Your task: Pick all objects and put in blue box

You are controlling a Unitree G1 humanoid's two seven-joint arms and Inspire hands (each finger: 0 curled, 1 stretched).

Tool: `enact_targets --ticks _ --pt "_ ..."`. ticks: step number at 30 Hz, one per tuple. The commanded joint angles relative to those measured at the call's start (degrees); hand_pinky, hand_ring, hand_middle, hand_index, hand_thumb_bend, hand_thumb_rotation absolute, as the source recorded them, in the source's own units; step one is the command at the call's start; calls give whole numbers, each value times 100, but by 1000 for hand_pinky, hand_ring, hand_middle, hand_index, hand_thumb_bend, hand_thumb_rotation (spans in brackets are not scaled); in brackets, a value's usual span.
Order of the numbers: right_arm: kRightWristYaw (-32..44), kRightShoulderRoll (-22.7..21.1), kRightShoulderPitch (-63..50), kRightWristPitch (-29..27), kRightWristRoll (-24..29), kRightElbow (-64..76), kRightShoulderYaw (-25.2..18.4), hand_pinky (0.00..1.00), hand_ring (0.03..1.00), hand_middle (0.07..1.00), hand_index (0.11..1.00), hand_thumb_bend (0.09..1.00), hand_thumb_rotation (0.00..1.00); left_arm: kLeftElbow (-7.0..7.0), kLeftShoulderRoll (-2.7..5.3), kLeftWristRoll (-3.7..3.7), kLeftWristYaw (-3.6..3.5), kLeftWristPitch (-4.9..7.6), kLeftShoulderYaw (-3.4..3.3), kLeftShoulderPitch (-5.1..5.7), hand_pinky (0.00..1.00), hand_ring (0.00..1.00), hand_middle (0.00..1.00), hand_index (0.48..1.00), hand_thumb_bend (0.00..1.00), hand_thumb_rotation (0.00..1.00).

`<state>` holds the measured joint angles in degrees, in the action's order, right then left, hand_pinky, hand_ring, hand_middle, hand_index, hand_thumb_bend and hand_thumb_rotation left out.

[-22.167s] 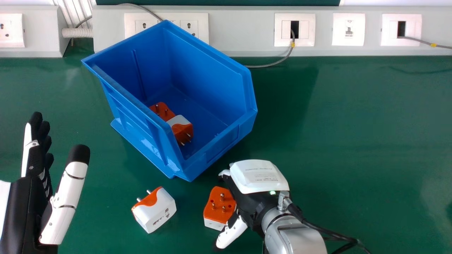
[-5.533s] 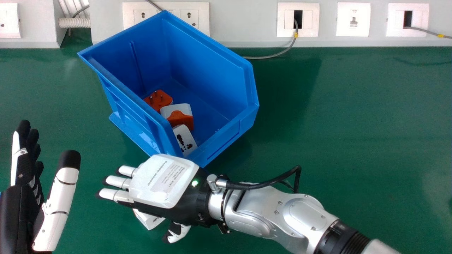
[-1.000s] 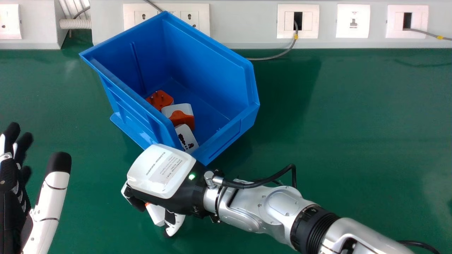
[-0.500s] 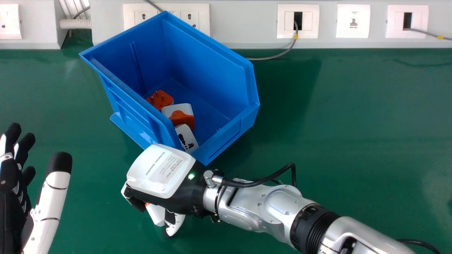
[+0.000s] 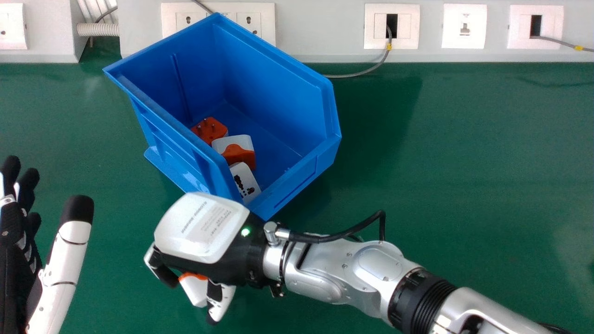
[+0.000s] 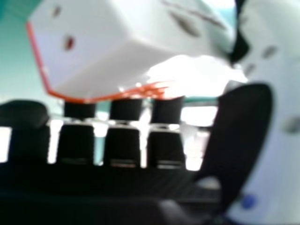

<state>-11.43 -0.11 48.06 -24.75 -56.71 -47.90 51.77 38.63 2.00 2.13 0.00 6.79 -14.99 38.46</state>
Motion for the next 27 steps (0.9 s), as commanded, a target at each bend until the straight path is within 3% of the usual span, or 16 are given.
enact_targets --ticks 1,3,4,9,10,12,16,27 --pt "15 -53 -43 -53 103 365 -129 51 71 122 470 510 111 16 -41 0 7 67 -38 -21 997 999 980 996 708 798" --pt "12 -117 -124 -75 145 572 -198 51 71 122 470 510 111 -2 -54 16 14 61 -38 -40 997 999 980 996 708 798" --pt "-7 -145 -168 -91 167 659 -233 72 88 172 473 511 89 -7 -63 16 14 55 -46 -50 995 1000 980 996 704 797" --pt "-150 -314 -409 -224 219 1077 -433 115 131 250 481 513 57 9 -86 9 22 26 -82 -78 989 999 978 997 700 797" --pt "-167 -349 -462 -248 238 1163 -480 139 176 291 491 513 45 12 -88 12 25 17 -85 -86 987 999 978 998 699 797" --pt "-164 -446 -605 -297 304 1424 -590 139 176 291 491 513 45 5 -91 3 30 0 -93 -114 987 999 978 998 699 797" --pt "66 -642 -896 -374 482 2055 -777 249 287 396 495 505 23 -42 -119 -33 14 -12 -138 -169 979 998 977 998 699 797" --pt "1187 -1440 -1805 -551 1239 3987 -1463 329 374 450 489 502 7 -47 -133 -22 3 -4 -184 -216 968 998 978 1000 705 797"
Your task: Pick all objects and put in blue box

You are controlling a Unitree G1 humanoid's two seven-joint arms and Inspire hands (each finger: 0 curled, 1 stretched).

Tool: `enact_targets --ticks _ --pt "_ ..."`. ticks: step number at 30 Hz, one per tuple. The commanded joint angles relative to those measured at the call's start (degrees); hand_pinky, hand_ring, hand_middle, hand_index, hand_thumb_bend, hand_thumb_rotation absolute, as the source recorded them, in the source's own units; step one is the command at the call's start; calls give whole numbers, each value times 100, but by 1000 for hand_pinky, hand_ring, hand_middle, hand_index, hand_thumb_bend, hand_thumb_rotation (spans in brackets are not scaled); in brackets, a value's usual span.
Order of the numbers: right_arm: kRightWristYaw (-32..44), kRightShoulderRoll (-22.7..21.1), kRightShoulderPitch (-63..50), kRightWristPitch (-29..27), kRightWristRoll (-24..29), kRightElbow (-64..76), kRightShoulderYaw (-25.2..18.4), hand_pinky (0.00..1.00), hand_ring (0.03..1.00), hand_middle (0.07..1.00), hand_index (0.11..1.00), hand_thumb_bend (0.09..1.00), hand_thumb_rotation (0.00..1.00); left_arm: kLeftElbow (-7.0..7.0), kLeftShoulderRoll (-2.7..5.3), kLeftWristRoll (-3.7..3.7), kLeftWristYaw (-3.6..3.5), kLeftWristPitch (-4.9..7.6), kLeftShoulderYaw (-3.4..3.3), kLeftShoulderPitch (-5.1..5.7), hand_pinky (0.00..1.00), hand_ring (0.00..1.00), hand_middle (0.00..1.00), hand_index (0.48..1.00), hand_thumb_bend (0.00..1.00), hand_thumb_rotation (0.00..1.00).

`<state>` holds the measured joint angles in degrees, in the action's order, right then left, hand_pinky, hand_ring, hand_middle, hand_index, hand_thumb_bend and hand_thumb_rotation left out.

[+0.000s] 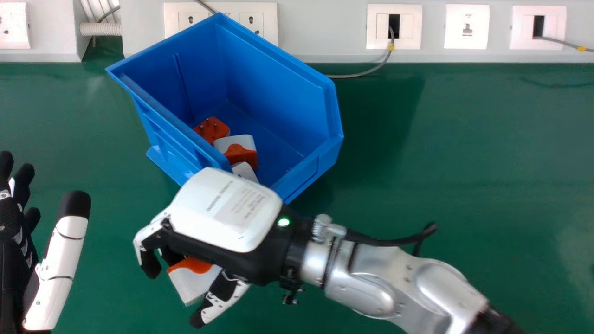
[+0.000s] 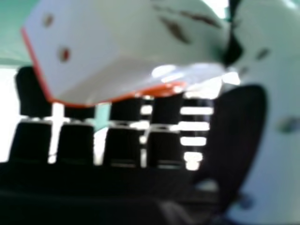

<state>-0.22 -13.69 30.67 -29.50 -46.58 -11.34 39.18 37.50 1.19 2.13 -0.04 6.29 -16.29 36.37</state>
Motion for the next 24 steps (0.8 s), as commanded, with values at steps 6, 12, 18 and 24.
enact_targets --ticks 6,12,18,24 --pt "266 -615 -700 -284 637 1120 -761 348 402 470 479 501 2 -6 -82 -14 -9 77 -78 -86 963 998 985 1000 720 796" --pt "409 -1064 -1436 -222 1101 1969 -1557 352 412 486 481 500 1 -51 -122 6 -24 21 -81 -164 963 999 988 1000 724 796" --pt "678 -1179 -1883 53 1421 2677 -2167 352 417 498 483 499 0 -71 -153 47 -28 10 -51 -230 965 1000 988 1000 714 795" --pt "369 -1120 -1697 -61 1267 2446 -2657 348 418 505 482 498 0 -167 -227 13 -82 74 -75 -241 965 1000 987 1000 702 794"
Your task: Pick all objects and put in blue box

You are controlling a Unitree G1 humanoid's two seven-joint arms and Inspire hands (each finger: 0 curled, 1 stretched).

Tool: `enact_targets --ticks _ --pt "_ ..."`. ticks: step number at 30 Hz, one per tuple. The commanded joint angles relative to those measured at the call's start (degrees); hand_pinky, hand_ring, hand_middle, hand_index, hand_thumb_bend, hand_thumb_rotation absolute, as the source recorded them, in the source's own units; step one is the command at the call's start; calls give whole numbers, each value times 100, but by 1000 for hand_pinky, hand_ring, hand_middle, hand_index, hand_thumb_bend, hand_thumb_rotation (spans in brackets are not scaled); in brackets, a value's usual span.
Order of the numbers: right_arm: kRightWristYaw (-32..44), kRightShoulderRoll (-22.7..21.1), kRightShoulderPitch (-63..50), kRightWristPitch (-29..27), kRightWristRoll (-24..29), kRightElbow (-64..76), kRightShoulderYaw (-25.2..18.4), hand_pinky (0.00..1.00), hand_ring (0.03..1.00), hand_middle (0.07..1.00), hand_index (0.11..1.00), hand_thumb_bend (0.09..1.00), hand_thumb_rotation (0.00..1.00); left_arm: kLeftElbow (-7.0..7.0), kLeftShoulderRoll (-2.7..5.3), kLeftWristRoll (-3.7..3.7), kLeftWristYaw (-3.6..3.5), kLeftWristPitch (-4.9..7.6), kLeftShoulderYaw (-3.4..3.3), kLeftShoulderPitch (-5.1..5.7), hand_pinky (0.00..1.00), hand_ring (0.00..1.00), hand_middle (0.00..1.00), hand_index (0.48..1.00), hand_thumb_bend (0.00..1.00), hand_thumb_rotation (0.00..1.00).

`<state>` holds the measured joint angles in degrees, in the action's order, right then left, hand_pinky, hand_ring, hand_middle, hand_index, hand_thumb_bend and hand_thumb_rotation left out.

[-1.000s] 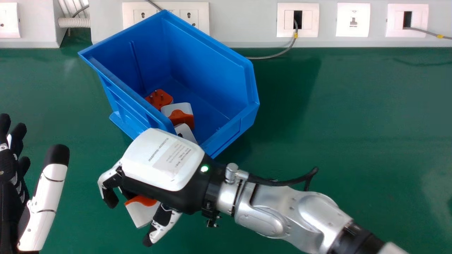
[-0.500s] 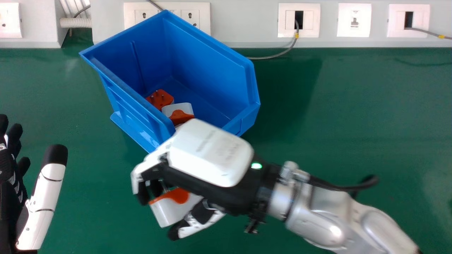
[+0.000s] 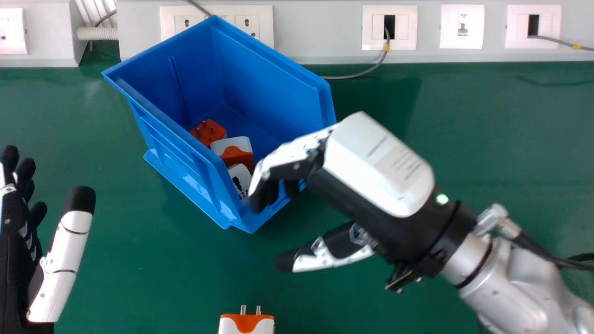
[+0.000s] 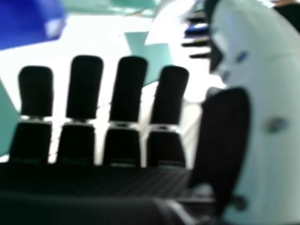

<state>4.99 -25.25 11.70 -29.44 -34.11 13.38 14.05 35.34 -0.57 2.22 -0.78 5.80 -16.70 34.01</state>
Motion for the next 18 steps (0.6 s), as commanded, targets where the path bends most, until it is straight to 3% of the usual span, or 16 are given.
enact_targets --ticks 1,8,18 --pt "-176 48 259 -78 -4 -103 -169 348 418 508 482 497 0 46 -61 -5 -14 127 -41 3 966 1000 987 1000 697 793" --pt "-101 54 403 -114 11 -324 -160 346 424 507 481 497 0 95 -62 -40 -27 147 -86 65 971 1000 987 1000 691 792" --pt "38 80 288 -116 128 -212 -113 345 429 508 481 497 0 172 25 -5 37 73 -1 35 976 1000 987 1000 685 790"
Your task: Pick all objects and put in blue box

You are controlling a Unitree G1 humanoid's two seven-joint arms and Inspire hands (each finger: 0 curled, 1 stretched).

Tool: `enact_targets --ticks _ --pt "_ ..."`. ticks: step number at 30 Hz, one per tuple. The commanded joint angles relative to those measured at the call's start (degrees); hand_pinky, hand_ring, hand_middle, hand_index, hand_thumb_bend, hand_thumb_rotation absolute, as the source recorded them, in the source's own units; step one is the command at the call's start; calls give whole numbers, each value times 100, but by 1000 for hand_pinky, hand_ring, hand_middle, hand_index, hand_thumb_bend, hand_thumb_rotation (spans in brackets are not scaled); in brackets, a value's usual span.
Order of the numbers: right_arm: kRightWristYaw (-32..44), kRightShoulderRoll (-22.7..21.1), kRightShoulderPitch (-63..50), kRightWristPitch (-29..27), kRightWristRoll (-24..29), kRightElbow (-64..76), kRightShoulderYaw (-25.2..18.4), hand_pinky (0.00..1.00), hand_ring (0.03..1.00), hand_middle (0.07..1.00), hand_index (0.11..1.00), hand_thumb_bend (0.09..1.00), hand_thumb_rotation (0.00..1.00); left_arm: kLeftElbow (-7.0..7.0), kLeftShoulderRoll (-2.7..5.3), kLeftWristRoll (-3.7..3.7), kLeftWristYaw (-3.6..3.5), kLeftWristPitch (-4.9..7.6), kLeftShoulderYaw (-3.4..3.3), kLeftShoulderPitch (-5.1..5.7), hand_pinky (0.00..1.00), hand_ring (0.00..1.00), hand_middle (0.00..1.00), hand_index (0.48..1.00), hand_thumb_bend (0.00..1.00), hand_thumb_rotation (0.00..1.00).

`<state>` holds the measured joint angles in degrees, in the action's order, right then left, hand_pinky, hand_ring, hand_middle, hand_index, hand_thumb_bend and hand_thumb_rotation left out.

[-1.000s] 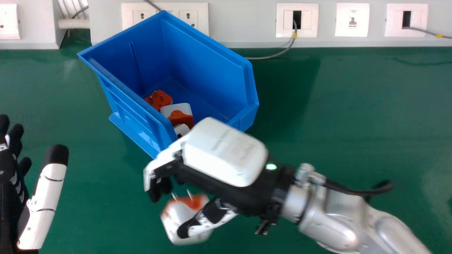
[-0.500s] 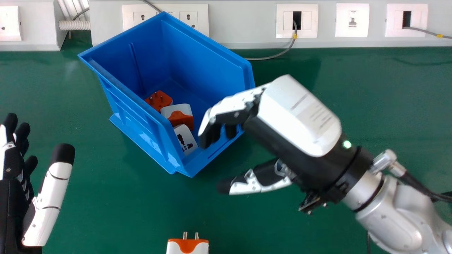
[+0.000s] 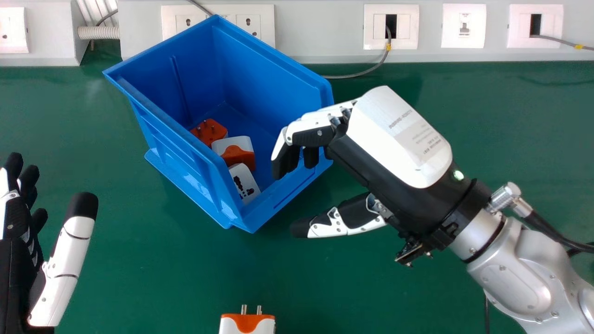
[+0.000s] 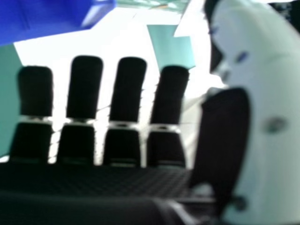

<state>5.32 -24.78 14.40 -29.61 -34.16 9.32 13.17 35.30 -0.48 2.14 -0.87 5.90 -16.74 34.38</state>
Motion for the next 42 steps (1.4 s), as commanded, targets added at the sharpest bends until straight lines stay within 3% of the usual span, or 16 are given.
enact_targets --ticks 1,7,15,21,26,27,30,32,33,35,37,40,42 --pt "23 41 1 -108 163 206 -17 345 429 508 481 497 0 191 23 8 51 58 10 5 976 1000 987 1000 685 790" --pt "105 4 -111 -470 385 101 88 346 429 508 484 497 0 290 54 -36 58 9 24 61 977 999 986 1000 693 791" --pt "485 -255 -48 -1149 718 -127 168 344 438 512 476 497 0 443 87 116 79 -139 102 88 971 999 985 1000 695 792" --pt "839 -435 -45 -1380 729 -51 236 341 454 513 466 497 0 481 105 168 71 -168 129 90 965 999 984 1000 703 794" --pt "1232 -557 111 -1420 526 -77 422 387 514 546 474 504 46 448 85 149 60 -165 102 79 962 999 983 1000 708 797" --pt "1368 -593 167 -1395 493 -74 483 414 547 571 500 604 44 433 79 149 58 -159 97 75 962 999 983 1000 710 797" --pt "1960 -709 438 -1235 445 -34 743 449 590 607 535 684 47 417 66 156 54 -154 84 69 962 999 983 1000 710 797" --pt "2314 -729 633 -1139 451 -6 910 562 714 722 648 797 62 403 49 147 44 -139 60 65 962 999 983 1000 710 797" --pt "2456 -714 736 -1120 473 -14 989 562 714 722 648 797 62 394 41 144 41 -130 48 62 962 999 983 1000 710 797" --pt "2618 -664 949 -1200 508 -131 1132 653 817 822 756 848 78 383 28 144 33 -119 30 53 962 998 982 1000 702 796" --pt "2665 -601 1153 -1377 513 -331 1268 683 854 858 797 817 62 371 21 140 26 -113 16 43 962 999 982 1000 698 795" --pt "2585 -450 1444 -1713 343 -648 1468 751 926 927 880 456 32 329 9 132 23 -96 7 18 963 999 983 1000 693 794" --pt "2496 -356 1580 -1879 157 -788 1535 786 962 963 918 313 16 312 1 126 24 -89 9 12 965 1000 983 1000 697 793"
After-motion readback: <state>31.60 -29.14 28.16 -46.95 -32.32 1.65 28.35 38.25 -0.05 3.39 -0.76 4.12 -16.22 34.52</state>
